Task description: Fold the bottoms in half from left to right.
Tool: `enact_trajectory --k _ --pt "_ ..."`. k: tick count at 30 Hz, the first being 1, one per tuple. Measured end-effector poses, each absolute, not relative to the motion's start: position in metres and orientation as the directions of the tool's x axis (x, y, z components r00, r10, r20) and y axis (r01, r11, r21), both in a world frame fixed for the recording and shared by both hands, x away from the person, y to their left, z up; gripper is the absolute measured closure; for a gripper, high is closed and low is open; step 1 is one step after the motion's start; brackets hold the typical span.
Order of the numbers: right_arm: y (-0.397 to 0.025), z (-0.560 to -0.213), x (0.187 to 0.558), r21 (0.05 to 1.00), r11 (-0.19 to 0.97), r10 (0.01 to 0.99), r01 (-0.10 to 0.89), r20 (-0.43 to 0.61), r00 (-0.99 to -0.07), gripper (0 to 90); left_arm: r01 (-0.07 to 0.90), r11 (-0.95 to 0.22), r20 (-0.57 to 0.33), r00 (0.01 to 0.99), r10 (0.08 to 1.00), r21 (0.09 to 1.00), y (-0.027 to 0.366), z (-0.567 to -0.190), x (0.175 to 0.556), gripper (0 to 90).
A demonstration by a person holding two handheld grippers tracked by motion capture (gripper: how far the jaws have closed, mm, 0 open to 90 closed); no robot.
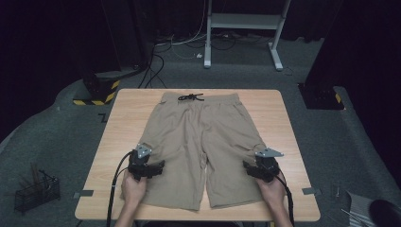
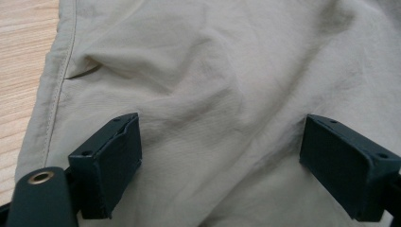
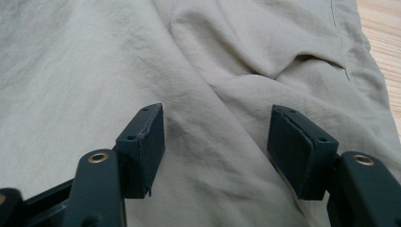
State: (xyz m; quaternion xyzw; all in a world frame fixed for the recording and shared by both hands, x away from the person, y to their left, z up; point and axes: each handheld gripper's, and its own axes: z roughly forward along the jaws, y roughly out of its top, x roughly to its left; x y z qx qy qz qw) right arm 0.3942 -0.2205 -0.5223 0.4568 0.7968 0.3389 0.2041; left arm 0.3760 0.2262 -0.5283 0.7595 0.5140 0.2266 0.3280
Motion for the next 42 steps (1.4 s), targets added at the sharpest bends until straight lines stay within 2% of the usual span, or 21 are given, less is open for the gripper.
enact_trajectory --k 21,33,36,37,42 --pt "-0.217 -0.522 0.386 0.727 0.328 0.886 0.603 -0.016 -0.463 37.4 0.623 -0.276 0.005 0.4 0.917 0.732 0.226 -0.528 0.371 13.9" --pt "-0.21 -0.522 0.333 0.725 0.317 0.895 0.612 -0.016 -0.445 38.0 0.59 -0.335 -0.003 0.497 0.868 0.734 0.226 -0.529 0.34 12.7" --pt "-0.21 -0.521 0.325 0.721 0.326 0.887 0.611 -0.01 -0.461 39.4 0.601 -0.316 -0.048 0.51 0.859 0.735 0.228 -0.527 0.337 12.9" --pt "-0.21 -0.519 0.325 0.716 0.335 0.88 0.613 -0.004 -0.476 41.0 0.634 -0.249 -0.14 0.497 0.856 0.732 0.234 -0.524 0.339 15.5" --pt "-0.207 -0.497 0.34 0.789 0.297 0.865 0.538 0.016 -0.501 41.9 0.622 -0.199 -0.141 0.453 0.88 0.757 0.229 -0.508 0.355 18.4"
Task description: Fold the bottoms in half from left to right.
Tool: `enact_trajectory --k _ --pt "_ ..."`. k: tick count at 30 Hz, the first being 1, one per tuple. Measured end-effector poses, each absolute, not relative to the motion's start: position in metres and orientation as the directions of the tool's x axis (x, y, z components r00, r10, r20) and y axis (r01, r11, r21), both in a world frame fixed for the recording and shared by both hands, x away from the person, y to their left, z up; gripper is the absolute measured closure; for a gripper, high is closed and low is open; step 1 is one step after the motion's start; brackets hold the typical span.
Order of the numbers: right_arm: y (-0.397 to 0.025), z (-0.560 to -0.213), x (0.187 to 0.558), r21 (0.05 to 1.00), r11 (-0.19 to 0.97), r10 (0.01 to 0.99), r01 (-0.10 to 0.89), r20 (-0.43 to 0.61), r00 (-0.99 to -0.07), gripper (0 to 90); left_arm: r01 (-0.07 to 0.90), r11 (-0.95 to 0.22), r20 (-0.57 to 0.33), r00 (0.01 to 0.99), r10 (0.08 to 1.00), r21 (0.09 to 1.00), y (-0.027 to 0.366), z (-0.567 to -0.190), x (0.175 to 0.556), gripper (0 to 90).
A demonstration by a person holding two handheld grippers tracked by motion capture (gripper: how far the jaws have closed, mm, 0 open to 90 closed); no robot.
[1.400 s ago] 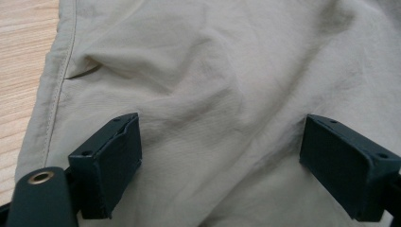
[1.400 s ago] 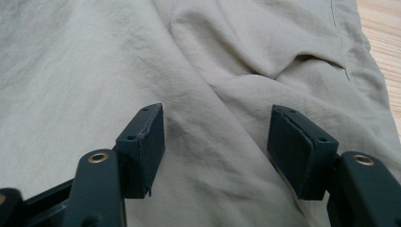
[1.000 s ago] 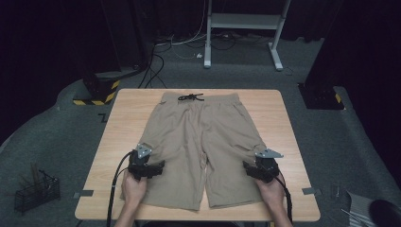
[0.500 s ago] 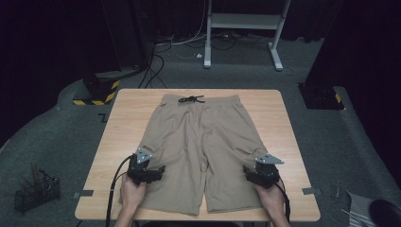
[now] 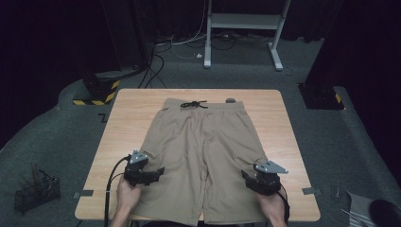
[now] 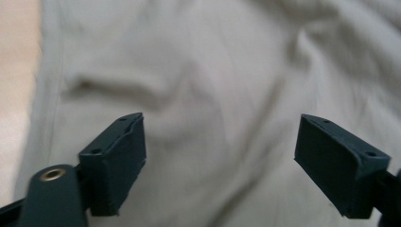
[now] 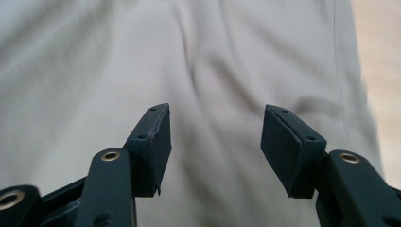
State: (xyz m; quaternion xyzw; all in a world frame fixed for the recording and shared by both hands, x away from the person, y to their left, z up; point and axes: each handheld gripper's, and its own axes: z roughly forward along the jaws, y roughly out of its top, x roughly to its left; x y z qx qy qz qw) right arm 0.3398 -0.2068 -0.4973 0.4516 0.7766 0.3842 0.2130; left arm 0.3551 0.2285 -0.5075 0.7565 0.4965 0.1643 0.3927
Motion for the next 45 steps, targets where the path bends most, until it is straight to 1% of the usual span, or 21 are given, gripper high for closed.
enact_trajectory --k 2,3,5,6,7,8,10,11,12,13,14,16,29,32,35,36,37,40,42,43,45 --pt "-0.204 -0.495 0.347 0.799 0.283 0.861 0.53 0.033 -0.508 40.4 0.617 -0.195 -0.144 0.455 0.879 0.762 0.225 -0.507 0.36 17.8" --pt "-0.196 -0.493 0.364 0.798 0.292 0.863 0.527 0.017 -0.505 39.7 0.609 -0.204 -0.129 0.458 0.88 0.767 0.221 -0.507 0.366 17.7" --pt "-0.187 -0.494 0.381 0.778 0.336 0.863 0.53 -0.03 -0.504 43.2 0.602 -0.22 -0.096 0.447 0.889 0.767 0.21 -0.511 0.383 18.5" --pt "-0.184 -0.496 0.388 0.774 0.341 0.859 0.534 -0.027 -0.511 43.3 0.602 -0.22 -0.096 0.447 0.889 0.767 0.21 -0.511 0.383 18.7" --pt "-0.184 -0.496 0.388 0.774 0.341 0.859 0.534 -0.027 -0.511 43.3 0.609 -0.237 -0.071 0.437 0.897 0.757 0.207 -0.513 0.388 18.7" --pt "-0.178 -0.5 0.401 0.759 0.349 0.855 0.549 -0.018 -0.518 39.9 0.611 -0.273 -0.01 0.419 0.908 0.743 0.202 -0.516 0.396 19.3" --pt "-0.176 -0.504 0.406 0.744 0.353 0.859 0.567 -0.018 -0.512 38.3 0.613 -0.281 0.004 0.412 0.911 0.739 0.2 -0.518 0.398 19.4" --pt "-0.173 -0.513 0.414 0.71 0.374 0.858 0.597 -0.02 -0.513 37.4 0.629 -0.291 0.013 0.408 0.913 0.721 0.197 -0.524 0.402 19.4" --pt "-0.172 -0.518 0.416 0.691 0.386 0.856 0.611 -0.022 -0.517 36.1 0.627 -0.283 -0.001 0.411 0.911 0.726 0.197 -0.526 0.401 18.6" --pt "-0.172 -0.518 0.416 0.691 0.386 0.856 0.611 -0.022 -0.517 36.1 0.627 -0.283 -0.001 0.411 0.911 0.726 0.197 -0.526 0.401 15.4" --pt "-0.173 -0.521 0.415 0.711 0.377 0.855 0.594 -0.02 -0.518 36.2 0.615 -0.294 0.01 0.421 0.907 0.732 0.198 -0.527 0.4 15.4" --pt "-0.175 -0.523 0.41 0.728 0.365 0.857 0.58 -0.02 -0.514 36.2 0.615 -0.289 0.006 0.419 0.908 0.734 0.198 -0.528 0.399 15.5" --pt "-0.177 -0.523 0.377 0.73 0.348 0.87 0.589 -0.019 -0.492 36.2 0.613 -0.299 0.006 0.432 0.902 0.731 0.198 -0.528 0.374 13.4" --pt "-0.177 -0.523 0.368 0.729 0.345 0.873 0.592 -0.017 -0.488 36.3 0.611 -0.3 0.005 0.436 0.9 0.733 0.198 -0.528 0.363 13.4" --pt "-0.177 -0.524 0.35 0.729 0.352 0.867 0.587 -0.018 -0.497 36.2 0.604 -0.31 0.004 0.453 0.892 0.734 0.199 -0.528 0.346 13.7" --pt "-0.177 -0.524 0.35 0.729 0.352 0.867 0.587 -0.018 -0.497 36.2 0.604 -0.31 0.004 0.453 0.892 0.734 0.199 -0.528 0.346 13.8" --pt "-0.178 -0.523 0.343 0.729 0.359 0.86 0.582 -0.017 -0.51 36.3 0.596 -0.325 0.0 0.478 0.878 0.735 0.199 -0.528 0.34 13.9" --pt "-0.177 -0.521 0.341 0.715 0.388 0.851 0.582 -0.036 -0.524 38.2 0.602 -0.335 -0.005 0.49 0.872 0.725 0.199 -0.525 0.341 16.7" --pt "-0.173 -0.516 0.346 0.706 0.431 0.841 0.562 -0.09 -0.533 39.3 0.601 -0.322 -0.017 0.488 0.872 0.731 0.198 -0.52 0.346 18.9" --pt "-0.172 -0.512 0.349 0.715 0.418 0.845 0.56 -0.079 -0.53 38.3 0.589 -0.314 -0.017 0.487 0.873 0.744 0.198 -0.515 0.35 19.4" --pt "-0.172 -0.504 0.361 0.735 0.368 0.854 0.569 -0.026 -0.519 36.4 0.567 -0.292 -0.018 0.476 0.879 0.77 0.195 -0.506 0.359 21.3"
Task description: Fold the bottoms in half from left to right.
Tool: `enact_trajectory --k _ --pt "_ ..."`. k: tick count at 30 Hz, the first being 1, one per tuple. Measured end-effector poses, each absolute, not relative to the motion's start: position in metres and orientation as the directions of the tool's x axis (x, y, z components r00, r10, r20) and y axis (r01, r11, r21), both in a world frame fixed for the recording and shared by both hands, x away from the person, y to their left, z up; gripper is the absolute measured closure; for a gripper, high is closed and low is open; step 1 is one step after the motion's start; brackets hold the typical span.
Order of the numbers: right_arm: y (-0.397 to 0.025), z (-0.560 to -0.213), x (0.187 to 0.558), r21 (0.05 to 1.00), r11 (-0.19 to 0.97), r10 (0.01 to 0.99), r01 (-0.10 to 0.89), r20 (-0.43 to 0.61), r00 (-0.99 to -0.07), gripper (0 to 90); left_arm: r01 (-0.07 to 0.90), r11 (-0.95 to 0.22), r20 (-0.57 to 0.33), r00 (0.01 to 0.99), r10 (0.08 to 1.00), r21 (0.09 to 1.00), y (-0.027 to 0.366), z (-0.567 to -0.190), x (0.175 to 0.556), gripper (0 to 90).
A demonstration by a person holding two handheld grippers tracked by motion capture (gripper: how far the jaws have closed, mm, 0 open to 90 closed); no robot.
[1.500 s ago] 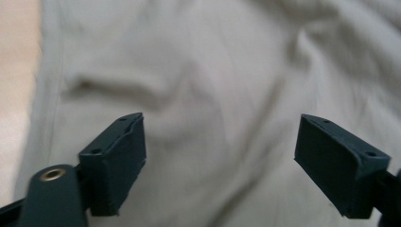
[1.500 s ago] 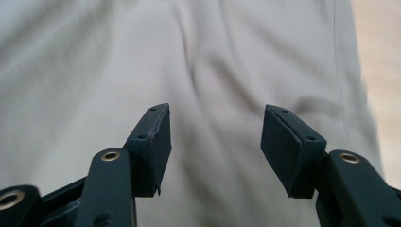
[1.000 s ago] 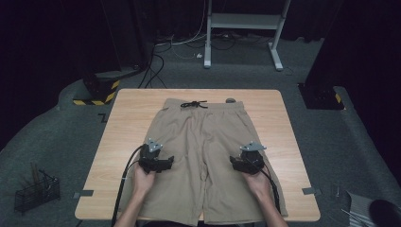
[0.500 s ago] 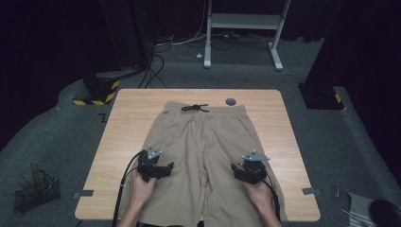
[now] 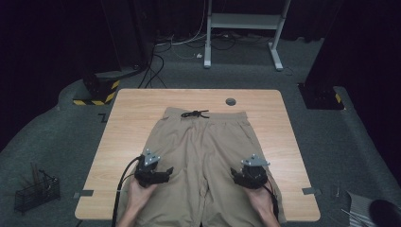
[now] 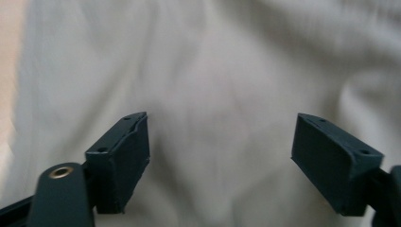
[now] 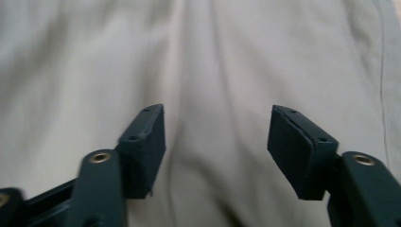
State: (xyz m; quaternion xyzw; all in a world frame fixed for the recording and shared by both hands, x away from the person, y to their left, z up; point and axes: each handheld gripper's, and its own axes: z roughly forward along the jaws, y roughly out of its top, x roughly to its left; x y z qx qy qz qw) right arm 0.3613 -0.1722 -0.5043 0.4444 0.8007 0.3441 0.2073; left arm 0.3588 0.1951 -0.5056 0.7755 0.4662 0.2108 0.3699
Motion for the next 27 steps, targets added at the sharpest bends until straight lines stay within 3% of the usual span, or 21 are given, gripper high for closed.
enact_trajectory --k 3,7,11,23,27 --pt "-0.169 -0.497 0.383 0.738 0.357 0.851 0.573 -0.005 -0.525 36.0 0.575 -0.259 -0.052 0.468 0.882 0.776 0.192 -0.501 0.379 21.3" --pt "-0.163 -0.503 0.406 0.723 0.353 0.85 0.594 0.017 -0.526 38.3 0.613 -0.294 0.013 0.42 0.907 0.733 0.186 -0.511 0.404 22.9" --pt "-0.162 -0.513 0.411 0.712 0.353 0.852 0.607 0.024 -0.523 39.3 0.637 -0.293 0.014 0.405 0.914 0.712 0.184 -0.52 0.411 22.5" --pt "-0.166 -0.523 0.391 0.73 0.374 0.846 0.571 -0.016 -0.533 38.9 0.608 -0.272 0.007 0.401 0.916 0.745 0.195 -0.527 0.378 23.2" --pt "-0.168 -0.524 0.37 0.733 0.37 0.849 0.571 -0.017 -0.528 38.9 0.608 -0.272 0.003 0.405 0.914 0.746 0.197 -0.528 0.36 22.9"
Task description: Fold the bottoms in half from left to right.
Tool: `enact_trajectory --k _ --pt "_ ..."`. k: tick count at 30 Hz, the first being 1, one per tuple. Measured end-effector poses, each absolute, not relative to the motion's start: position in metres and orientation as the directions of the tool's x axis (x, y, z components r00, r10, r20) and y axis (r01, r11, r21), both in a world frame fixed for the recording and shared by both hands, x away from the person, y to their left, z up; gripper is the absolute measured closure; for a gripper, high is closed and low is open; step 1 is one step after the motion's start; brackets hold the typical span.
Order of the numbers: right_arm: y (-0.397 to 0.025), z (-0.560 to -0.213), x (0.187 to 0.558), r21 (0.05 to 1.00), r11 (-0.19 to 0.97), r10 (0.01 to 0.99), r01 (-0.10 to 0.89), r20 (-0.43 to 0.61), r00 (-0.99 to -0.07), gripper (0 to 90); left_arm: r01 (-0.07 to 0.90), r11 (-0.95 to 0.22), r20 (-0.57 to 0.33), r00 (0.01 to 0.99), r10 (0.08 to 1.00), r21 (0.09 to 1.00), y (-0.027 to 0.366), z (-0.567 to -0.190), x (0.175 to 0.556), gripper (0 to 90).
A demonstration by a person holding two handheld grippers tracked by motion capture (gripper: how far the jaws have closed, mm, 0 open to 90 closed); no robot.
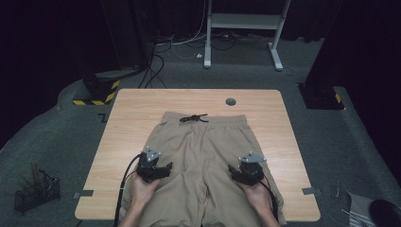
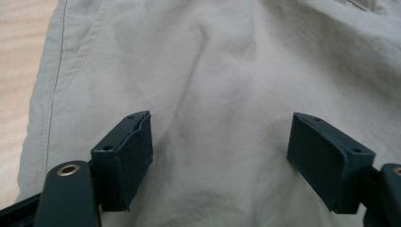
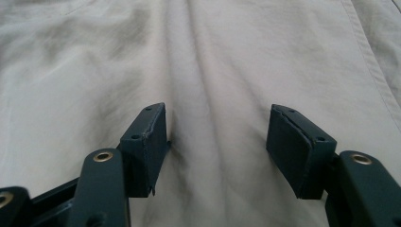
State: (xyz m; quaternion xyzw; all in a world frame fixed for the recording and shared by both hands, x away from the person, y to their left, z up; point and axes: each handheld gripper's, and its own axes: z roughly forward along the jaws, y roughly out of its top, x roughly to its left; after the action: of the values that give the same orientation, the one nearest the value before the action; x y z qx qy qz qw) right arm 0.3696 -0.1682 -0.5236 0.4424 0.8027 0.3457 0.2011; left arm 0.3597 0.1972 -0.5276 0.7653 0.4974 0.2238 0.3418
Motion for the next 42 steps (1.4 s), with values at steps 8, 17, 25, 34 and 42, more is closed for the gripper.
enact_trajectory --k 8,17,25,34,42 --pt "-0.167 -0.521 0.337 0.726 0.397 0.823 0.561 -0.011 -0.568 39.8 0.608 -0.271 -0.032 0.439 0.898 0.747 0.197 -0.526 0.332 24.6" --pt "-0.157 -0.497 0.394 0.761 0.335 0.849 0.556 0.013 -0.528 40.4 0.598 -0.26 -0.029 0.429 0.903 0.758 0.186 -0.503 0.388 26.3" --pt "-0.149 -0.508 0.423 0.729 0.336 0.865 0.597 0.013 -0.502 40.7 0.62 -0.272 0.002 0.399 0.917 0.736 0.183 -0.515 0.413 28.7" --pt "-0.147 -0.518 0.424 0.711 0.353 0.864 0.608 0.001 -0.503 40.5 0.616 -0.291 0.029 0.399 0.917 0.732 0.181 -0.524 0.414 27.5" --pt "-0.148 -0.523 0.42 0.733 0.351 0.862 0.582 -0.011 -0.506 40.4 0.604 -0.273 0.015 0.395 0.918 0.749 0.183 -0.527 0.412 27.5"
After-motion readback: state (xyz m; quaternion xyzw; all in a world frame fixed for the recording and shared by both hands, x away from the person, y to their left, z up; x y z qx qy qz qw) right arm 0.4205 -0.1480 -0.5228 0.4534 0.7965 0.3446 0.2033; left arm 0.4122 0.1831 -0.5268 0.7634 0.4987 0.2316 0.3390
